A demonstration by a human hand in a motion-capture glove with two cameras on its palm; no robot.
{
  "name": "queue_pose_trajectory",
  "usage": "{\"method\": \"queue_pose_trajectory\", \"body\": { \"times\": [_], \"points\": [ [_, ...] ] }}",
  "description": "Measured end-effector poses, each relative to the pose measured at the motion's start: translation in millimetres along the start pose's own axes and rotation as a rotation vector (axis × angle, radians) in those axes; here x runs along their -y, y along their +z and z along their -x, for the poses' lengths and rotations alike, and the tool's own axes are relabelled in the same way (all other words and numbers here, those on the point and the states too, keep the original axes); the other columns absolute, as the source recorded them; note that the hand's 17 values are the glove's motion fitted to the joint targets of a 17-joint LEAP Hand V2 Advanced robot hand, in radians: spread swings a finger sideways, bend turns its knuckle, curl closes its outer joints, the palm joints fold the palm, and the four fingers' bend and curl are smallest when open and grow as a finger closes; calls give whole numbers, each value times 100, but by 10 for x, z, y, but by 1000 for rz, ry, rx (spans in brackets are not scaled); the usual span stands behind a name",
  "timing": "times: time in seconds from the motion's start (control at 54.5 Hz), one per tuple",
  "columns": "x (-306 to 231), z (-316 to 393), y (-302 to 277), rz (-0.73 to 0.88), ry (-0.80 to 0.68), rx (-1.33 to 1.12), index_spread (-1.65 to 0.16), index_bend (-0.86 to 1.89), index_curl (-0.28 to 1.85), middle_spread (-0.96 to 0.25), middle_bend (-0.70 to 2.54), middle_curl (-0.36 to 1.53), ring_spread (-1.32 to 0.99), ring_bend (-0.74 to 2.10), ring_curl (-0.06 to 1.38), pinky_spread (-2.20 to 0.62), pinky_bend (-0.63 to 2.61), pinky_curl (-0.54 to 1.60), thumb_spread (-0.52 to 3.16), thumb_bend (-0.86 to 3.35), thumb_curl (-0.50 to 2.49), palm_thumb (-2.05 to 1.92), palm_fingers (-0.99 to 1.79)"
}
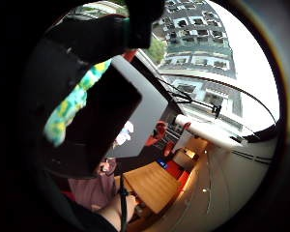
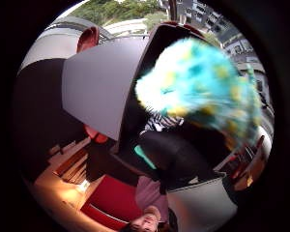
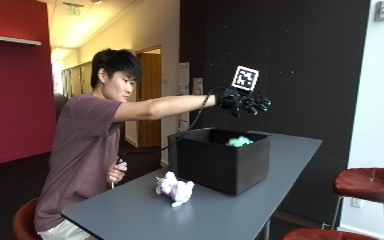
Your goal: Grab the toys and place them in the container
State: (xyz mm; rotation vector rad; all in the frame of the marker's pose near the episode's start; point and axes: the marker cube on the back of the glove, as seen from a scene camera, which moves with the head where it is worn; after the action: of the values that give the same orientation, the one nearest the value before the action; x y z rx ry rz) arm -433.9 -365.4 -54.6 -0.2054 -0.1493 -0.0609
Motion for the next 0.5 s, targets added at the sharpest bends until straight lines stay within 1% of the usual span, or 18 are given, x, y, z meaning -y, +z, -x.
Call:
{"method": "queue_pose_trajectory", "body": {
  "times": [0.018,0.055,0.147,0.202,0.257,0.385,0.458,0.495],
  "points": [
    [1,1,-15,-23,2,21,-18,-5,72,-10,30,70,-17,101,60,-20,143,65,91,-13,82,2,-77],
    [-10,-2,-48,-53,-10,65,-16,-8,61,-5,21,65,-13,87,54,-15,141,62,94,-10,78,-3,-70],
    [-85,-199,-94,-55,-93,13,-15,-6,47,2,10,55,-6,67,42,-6,135,57,101,-9,68,-8,-58],
    [-135,-270,-121,-53,-118,-40,-15,-4,40,5,8,50,-2,61,39,-2,130,54,103,-9,62,-10,-55],
    [-217,-230,-187,-54,-169,-4,-15,-4,35,7,8,47,0,57,37,1,128,53,104,-8,58,-10,-51],
    [-425,-311,-372,-66,-89,34,-16,-2,25,8,8,39,4,48,34,5,119,47,108,-9,48,-11,-47],
    [-607,-377,-463,-75,-142,57,-16,-1,21,8,9,36,5,46,34,6,115,45,109,-8,44,-10,-44],
    [-687,-513,-482,-82,-117,27,-17,-1,20,8,9,34,5,45,33,6,114,44,109,-8,42,-10,-43]
  ]
}}
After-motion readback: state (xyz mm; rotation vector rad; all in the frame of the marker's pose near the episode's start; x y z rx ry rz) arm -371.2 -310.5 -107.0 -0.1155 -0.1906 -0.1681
